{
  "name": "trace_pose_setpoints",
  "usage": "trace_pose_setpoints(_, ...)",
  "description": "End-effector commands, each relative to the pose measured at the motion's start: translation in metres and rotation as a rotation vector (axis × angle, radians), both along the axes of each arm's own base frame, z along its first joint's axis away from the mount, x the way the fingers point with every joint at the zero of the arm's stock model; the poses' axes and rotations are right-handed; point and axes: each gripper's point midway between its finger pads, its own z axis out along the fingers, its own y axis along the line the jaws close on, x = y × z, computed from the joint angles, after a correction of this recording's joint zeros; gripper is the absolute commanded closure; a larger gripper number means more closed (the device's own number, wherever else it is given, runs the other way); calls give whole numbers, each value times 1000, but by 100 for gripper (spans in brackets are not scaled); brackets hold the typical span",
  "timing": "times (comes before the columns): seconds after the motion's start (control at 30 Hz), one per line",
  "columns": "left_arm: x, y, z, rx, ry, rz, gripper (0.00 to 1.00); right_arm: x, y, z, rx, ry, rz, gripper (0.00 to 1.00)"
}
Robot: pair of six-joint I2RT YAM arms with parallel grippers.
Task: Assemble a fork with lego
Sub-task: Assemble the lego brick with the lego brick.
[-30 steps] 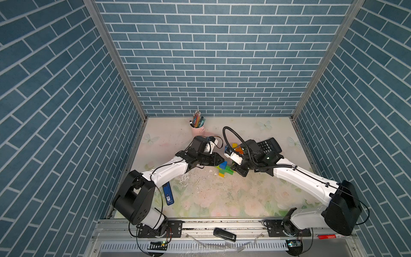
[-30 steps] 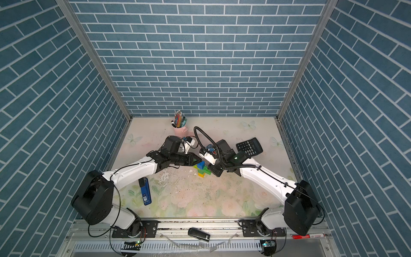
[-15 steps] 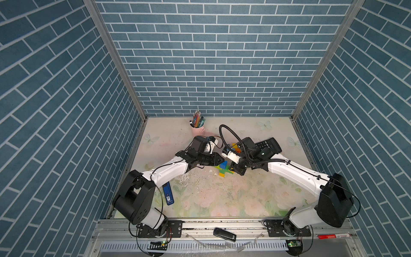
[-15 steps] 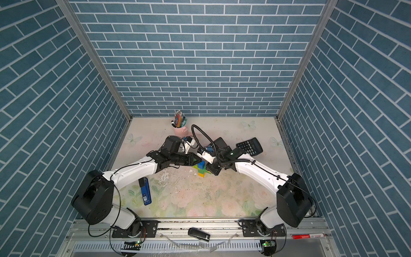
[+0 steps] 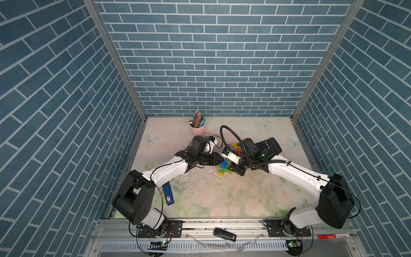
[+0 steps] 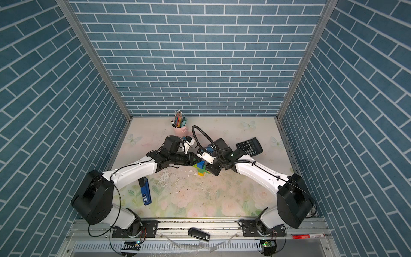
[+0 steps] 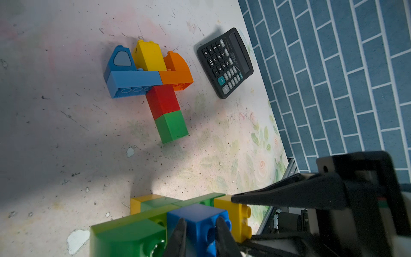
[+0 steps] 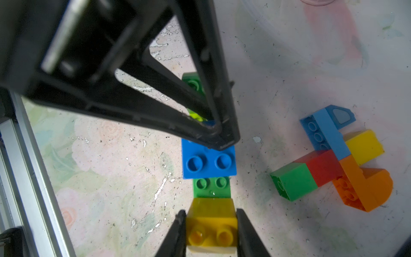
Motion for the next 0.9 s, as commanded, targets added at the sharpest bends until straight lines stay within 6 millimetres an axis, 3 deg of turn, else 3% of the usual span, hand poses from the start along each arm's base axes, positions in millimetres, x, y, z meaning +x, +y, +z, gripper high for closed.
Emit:
trace_pose_setpoints(0.0,-8,7,-19,43,56,3,76,-4,-3,-10,-20,-20,58,100)
trace_pose_setpoints(0.87,-9,8,-18,45,57,4,76,1,-11,-22,-94,40,-5,100)
